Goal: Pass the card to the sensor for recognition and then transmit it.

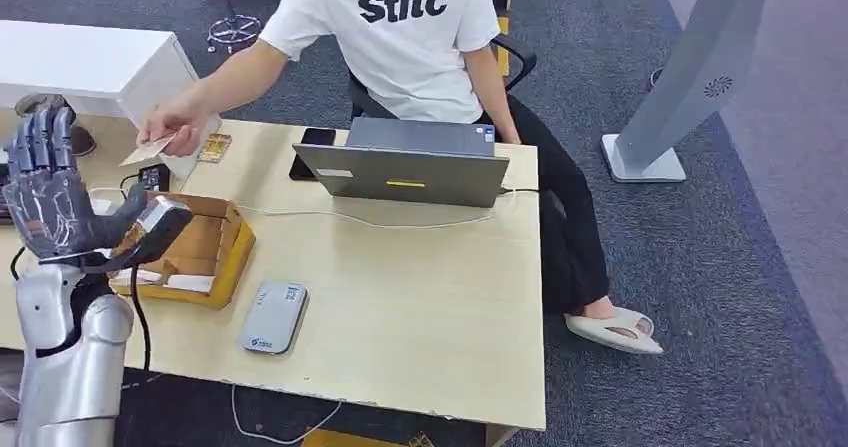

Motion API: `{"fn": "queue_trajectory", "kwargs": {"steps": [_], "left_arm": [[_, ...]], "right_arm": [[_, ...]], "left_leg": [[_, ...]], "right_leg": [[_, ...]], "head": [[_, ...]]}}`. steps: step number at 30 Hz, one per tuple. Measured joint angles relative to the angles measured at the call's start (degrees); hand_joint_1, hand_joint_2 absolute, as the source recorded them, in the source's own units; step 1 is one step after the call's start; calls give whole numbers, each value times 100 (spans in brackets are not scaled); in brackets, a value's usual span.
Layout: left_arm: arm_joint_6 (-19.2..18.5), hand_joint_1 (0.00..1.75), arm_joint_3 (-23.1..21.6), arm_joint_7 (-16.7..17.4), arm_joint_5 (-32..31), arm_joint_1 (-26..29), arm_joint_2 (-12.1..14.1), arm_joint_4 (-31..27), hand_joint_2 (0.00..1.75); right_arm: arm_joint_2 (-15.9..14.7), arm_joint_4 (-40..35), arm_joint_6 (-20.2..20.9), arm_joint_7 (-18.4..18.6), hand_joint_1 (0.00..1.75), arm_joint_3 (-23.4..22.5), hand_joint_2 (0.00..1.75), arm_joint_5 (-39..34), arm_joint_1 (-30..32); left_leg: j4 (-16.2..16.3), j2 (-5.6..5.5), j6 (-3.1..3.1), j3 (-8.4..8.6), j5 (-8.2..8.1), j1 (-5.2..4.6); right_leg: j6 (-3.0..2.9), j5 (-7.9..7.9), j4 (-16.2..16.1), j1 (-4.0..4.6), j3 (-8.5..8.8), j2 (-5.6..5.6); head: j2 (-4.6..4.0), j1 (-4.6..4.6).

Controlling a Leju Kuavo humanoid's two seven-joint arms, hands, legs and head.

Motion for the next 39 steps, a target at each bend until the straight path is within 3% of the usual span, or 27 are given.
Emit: {"fn": "queue_trajectory", "kwargs": {"steps": [6, 7, 18, 19, 27, 39], "left_arm": [[-22, 0, -503, 276, -455, -355, -2, 245, 175], [-28, 0, -555, 317, -493, -400, -7, 287, 175], [-85, 2, -813, 462, -374, -547, -11, 542, 175], [-85, 175, -815, 462, -374, -547, -11, 549, 175], [-101, 175, -883, 459, -180, -397, -22, 558, 175], [-575, 175, -972, 357, -53, -93, -2, 230, 175]], "right_arm": [[-2, 0, 7, 103, 0, 46, 0, 123, 1], [-2, 0, 7, 120, 0, 57, 175, 123, 3], [0, 0, 2, 131, 0, 182, 175, 219, 33], [0, 0, 2, 131, 0, 182, 175, 219, 35], [0, 2, 9, 164, 0, 182, 175, 212, 62], [0, 0, 26, 168, 0, 188, 175, 324, 119]], "left_leg": [[-1, 0, -1, 0, 0, 1], [-1, 0, -1, 0, 0, 1], [-1, 5, -1, -3, 0, 0], [-1, 5, -1, -4, 0, 0], [-1, 5, -1, -6, 0, 0], [-2, 6, -1, -8, 0, 0]], "right_leg": [[0, 0, 0, 0, -1, 0], [0, 0, 0, 0, -2, 0], [0, 0, 0, 0, -4, 6], [0, 0, 0, 0, -5, 6], [0, 0, 0, 0, -6, 5], [0, 0, 0, 0, -7, 6]], "head": [[0, 0], [0, 0], [0, 0], [0, 0], [0, 2], [0, 0]]}}
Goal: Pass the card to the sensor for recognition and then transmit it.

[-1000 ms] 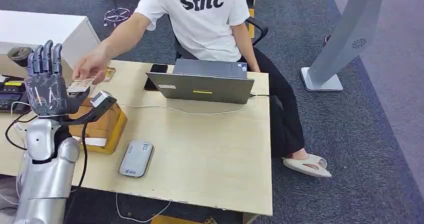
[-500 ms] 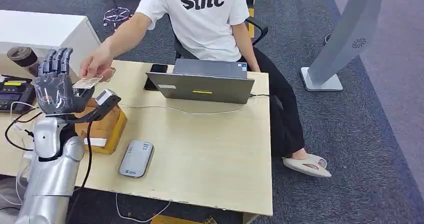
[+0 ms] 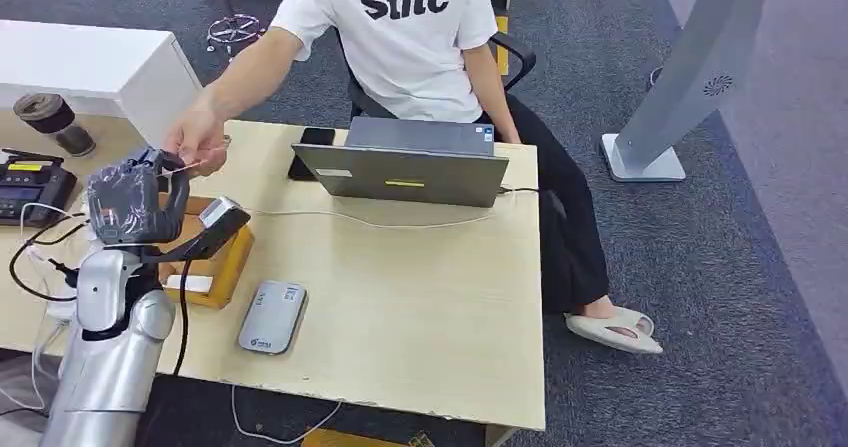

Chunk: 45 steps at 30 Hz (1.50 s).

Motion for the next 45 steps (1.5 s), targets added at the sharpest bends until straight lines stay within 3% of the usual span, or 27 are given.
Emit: {"fn": "queue_trajectory", "kwargs": {"steps": [5, 8, 11, 15, 17, 20, 22, 25, 30, 34, 39, 45], "left_arm": [[-201, 175, -46, -42, 35, 84, 13, -142, 175], [-696, 175, -138, -96, 298, 111, 13, -194, 175], [-1454, 175, -341, -94, 630, 110, 28, -203, 175], [-1509, 175, -368, -87, 656, 110, 44, -203, 175], [-1801, 175, -688, -65, 837, 146, 164, -229, 175], [-1883, 175, -806, -50, 889, 156, 240, -240, 175], [-2295, 175, -896, -50, 1172, 225, 421, -301, 175], [-2549, 175, -929, -98, 1524, 423, 757, -420, 175], [-2714, 175, -885, -114, 1801, 1218, 1542, -1085, 175], [-2801, 175, -695, -155, 1838, 1877, 1918, -1610, 175], [-2835, 175, -660, -221, 1578, 2253, 1995, -1735, 175], [-2614, 175, -752, -251, 1259, 2267, 1886, -1646, 175]], "right_arm": [[0, 0, -4, 0, 0, 11, 175, 70, 5], [2, 0, -13, 0, 0, 17, 175, 63, 7], [28, 0, -20, -22, 0, 15, 175, 4, 14], [31, 0, -22, -26, 0, 15, 175, -9, 15], [77, -4, -31, -61, 0, 9, 175, -39, 34], [87, -4, -35, -70, 0, 5, 175, -50, 37], [98, -15, -53, -92, 0, -31, 175, -149, 41], [111, -24, -136, -107, 0, -85, 175, -188, 52], [140, -50, -188, -164, 0, -223, 175, -323, 75], [153, -57, -188, -170, 0, -317, 175, -321, 88], [155, -59, -179, -186, 0, -343, 175, -264, 90], [157, -59, -179, -188, 0, -343, 175, -168, 89]], "left_leg": [[0, -1, 0, 0, 0, 0], [0, -1, 0, 0, 0, 0], [0, -2, 0, 0, 1, 0], [0, -2, 0, 0, 1, 0], [0, 1, -1, 0, 1, 0], [-1, 0, -1, -1, 0, 0], [-2, 7, -1, 0, 0, 0], [-4, 20, -1, 0, 0, 2], [-6, 28, -7, 0, -4, 2], [-6, 18, -7, -5, -4, 1], [-5, 18, -7, -4, -4, 0], [-4, 19, -7, -1, -3, 0]], "right_leg": [[0, 0, 0, 0, 0, -1], [0, 0, 0, 0, 0, -1], [0, 0, 0, 0, 2, -2], [0, 0, 0, 0, 2, -3], [0, 0, 1, 0, 0, 1], [0, 0, 1, 0, 0, -1], [0, 0, 1, 0, 0, 7], [-1, 0, 4, 0, -3, 18], [-6, -5, 8, 1, -8, 22], [-4, -10, 7, 1, -10, 17], [-2, -7, 5, 0, -8, 17], [-4, -2, 5, 0, -6, 15]], "head": [[0, 0], [0, 0], [0, 0], [0, 0], [0, 0], [0, 0], [0, 0], [0, 0], [0, -2], [0, 2], [0, 0], [0, 0]]}}
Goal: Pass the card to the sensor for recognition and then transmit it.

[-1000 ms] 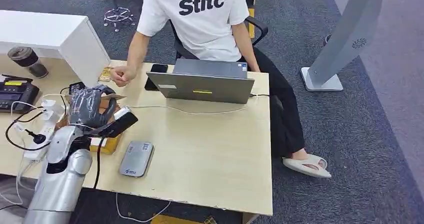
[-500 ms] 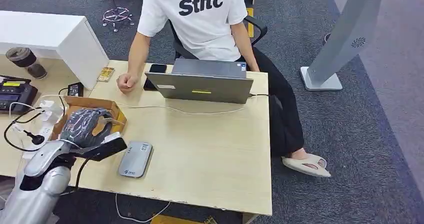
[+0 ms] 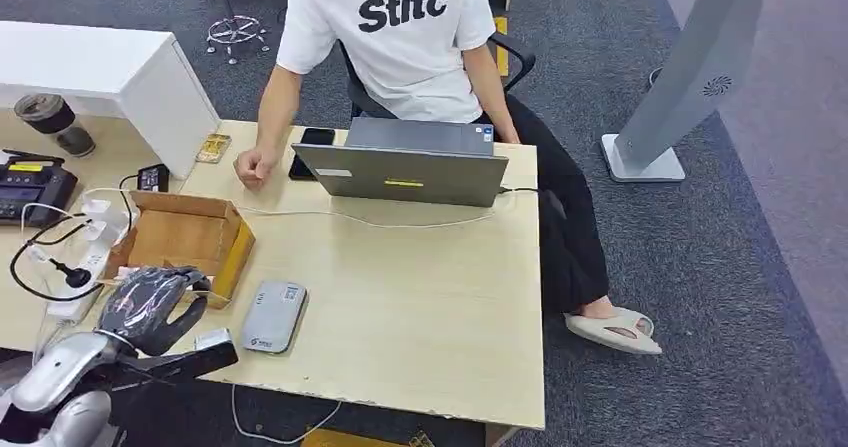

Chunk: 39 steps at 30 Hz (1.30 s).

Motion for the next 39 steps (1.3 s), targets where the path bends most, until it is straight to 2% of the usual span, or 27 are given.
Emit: {"fn": "queue_trajectory", "kwargs": {"steps": [2, 6, 16, 26, 39], "left_arm": [[37, 175, -44, -20, -27, -21, -35, 35, 175], [113, 175, -170, -269, 164, -253, -197, 264, 175], [186, 175, -359, -324, 216, -712, -486, 866, 175], [446, 175, -529, -337, -13, -765, -734, 1239, 175], [538, 175, -673, -385, -186, -763, -935, 1449, 175]], "right_arm": [[0, 0, -2, 2, 0, 0, 175, 46, 0], [0, 0, 0, 2, 0, 0, 175, 162, -2], [0, 2, 59, 9, 0, 2, 175, 260, -3], [0, 2, 68, -17, 0, 7, 175, 348, -3], [0, 2, 68, -15, 0, 11, 175, 365, -4]], "left_leg": [[0, 1, 0, 1, 0, 0], [0, -6, 0, 0, 0, 0], [0, -3, 0, 0, 0, 0], [0, -2, -1, 0, 0, 0], [0, -2, 0, -1, 0, 0]], "right_leg": [[0, 0, 0, 0, -2, 1], [0, 0, 0, 0, -1, -7], [0, 0, 0, 0, -1, -5], [0, 0, 0, 0, -2, -4], [0, 0, 0, 0, -1, -4]], "head": [[0, 0], [0, 0], [0, -2], [0, 2], [0, 0]]}}
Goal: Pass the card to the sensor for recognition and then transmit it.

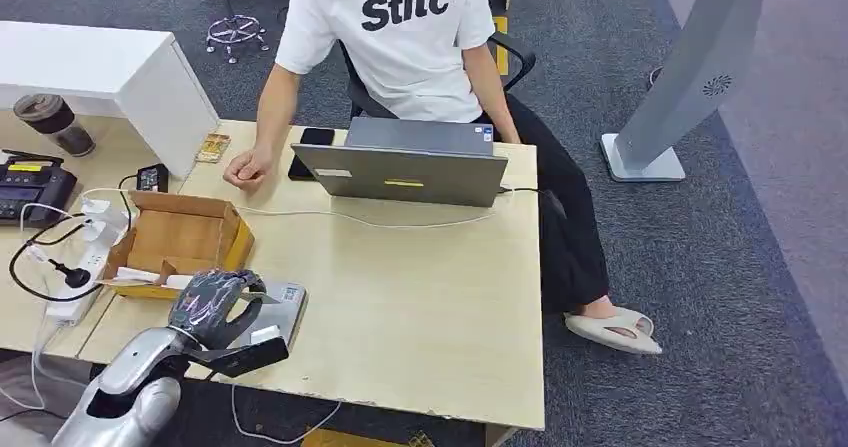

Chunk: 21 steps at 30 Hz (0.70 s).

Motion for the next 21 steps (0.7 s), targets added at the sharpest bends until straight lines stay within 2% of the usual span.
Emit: {"fn": "queue_trajectory", "kwargs": {"steps": [21], "left_arm": [[101, 175, -116, 7, -109, 96, -116, 354, 175]], "right_arm": [[0, 0, -7, 22, 0, 11, 175, 101, 0]], "left_leg": [[0, -1, 0, 3, 0, 0]], "right_leg": [[0, 0, 0, 0, 5, -2]], "head": [[0, 0]]}}
